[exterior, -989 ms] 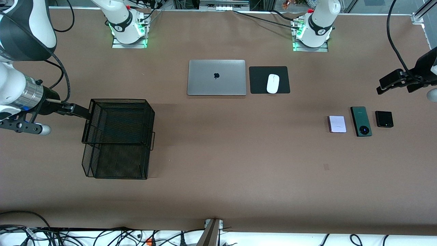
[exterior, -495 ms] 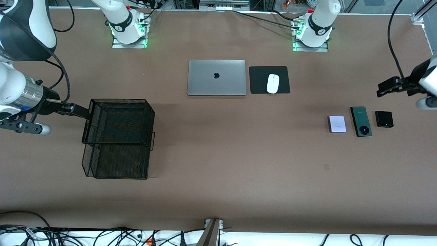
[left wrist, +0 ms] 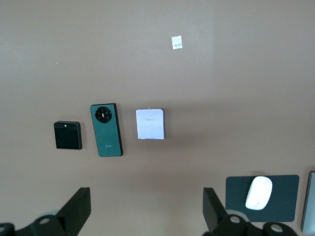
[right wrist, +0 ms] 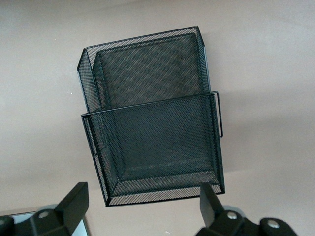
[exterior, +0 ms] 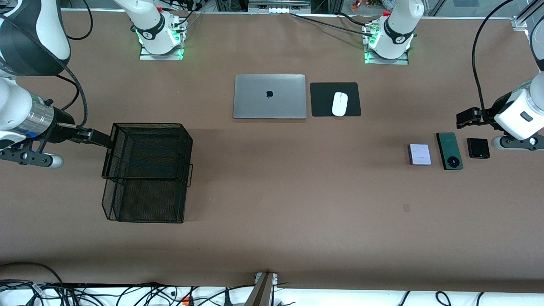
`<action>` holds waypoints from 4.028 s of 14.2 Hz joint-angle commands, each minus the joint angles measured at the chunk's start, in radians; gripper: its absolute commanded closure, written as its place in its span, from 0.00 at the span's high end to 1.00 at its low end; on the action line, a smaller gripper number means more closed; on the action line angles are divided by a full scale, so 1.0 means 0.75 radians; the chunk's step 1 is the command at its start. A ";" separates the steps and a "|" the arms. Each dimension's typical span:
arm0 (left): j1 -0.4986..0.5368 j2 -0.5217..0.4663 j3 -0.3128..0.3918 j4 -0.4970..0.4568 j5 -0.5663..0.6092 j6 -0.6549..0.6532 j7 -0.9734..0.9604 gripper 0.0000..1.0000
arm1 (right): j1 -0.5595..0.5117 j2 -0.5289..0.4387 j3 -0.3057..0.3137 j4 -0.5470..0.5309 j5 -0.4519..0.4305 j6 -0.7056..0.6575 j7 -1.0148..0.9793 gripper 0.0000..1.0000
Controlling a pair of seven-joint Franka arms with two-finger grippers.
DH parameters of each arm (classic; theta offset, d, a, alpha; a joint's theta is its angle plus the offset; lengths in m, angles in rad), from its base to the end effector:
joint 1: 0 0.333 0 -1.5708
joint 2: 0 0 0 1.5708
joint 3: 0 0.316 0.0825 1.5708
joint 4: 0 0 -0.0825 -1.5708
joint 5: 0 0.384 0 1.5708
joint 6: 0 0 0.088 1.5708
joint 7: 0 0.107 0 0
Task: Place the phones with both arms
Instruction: 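Reach the left gripper down to the white HUAWEI phone, then grasp the white phone with the left gripper and lift it, then carry the white phone to mid-table with the left gripper and release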
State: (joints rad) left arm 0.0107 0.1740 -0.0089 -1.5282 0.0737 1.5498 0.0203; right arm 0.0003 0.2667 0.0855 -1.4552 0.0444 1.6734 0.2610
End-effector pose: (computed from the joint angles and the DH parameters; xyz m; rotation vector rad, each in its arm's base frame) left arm 0.5982 0.0095 0.5426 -3.0620 0.0345 0.2350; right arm 0.6353 0.0526 0.5294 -3.0699 0.2821 0.0899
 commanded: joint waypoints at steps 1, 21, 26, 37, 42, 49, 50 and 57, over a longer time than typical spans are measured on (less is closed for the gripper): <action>0.012 0.018 0.000 -0.120 0.047 0.146 -0.005 1.00 | -0.007 -0.018 0.003 -0.019 0.018 -0.006 -0.017 1.00; 0.147 0.253 0.000 -1.075 0.076 1.674 0.028 1.00 | -0.005 -0.018 0.003 -0.019 0.021 -0.012 -0.015 1.00; 0.170 0.279 0.000 -1.098 0.076 1.683 0.065 1.00 | -0.005 -0.018 0.003 -0.019 0.021 -0.010 -0.017 1.00; 0.201 0.375 -0.004 -1.108 0.076 1.822 0.045 0.46 | -0.005 -0.018 0.003 -0.019 0.023 -0.010 -0.017 1.00; 0.184 0.369 -0.007 -1.029 0.070 1.712 0.040 0.07 | -0.005 -0.018 0.003 -0.019 0.023 -0.008 -0.017 1.00; 0.160 0.375 -0.202 -0.628 0.051 1.190 -0.161 0.02 | -0.005 -0.018 0.005 -0.019 0.023 -0.004 -0.017 1.00; 0.139 0.402 -0.237 -0.585 0.051 1.161 -0.243 0.02 | -0.005 -0.018 0.003 -0.019 0.023 -0.004 -0.017 1.00; -0.292 0.510 -0.256 -0.337 0.057 1.002 -0.867 0.02 | -0.005 -0.018 0.003 -0.019 0.023 -0.004 -0.017 1.00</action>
State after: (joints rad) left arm -0.1328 0.5105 -0.2131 -1.8824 0.1121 2.3645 -0.5319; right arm 0.0012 0.2667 0.0862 -1.4561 0.0445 1.6709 0.2610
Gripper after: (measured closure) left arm 0.154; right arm 0.000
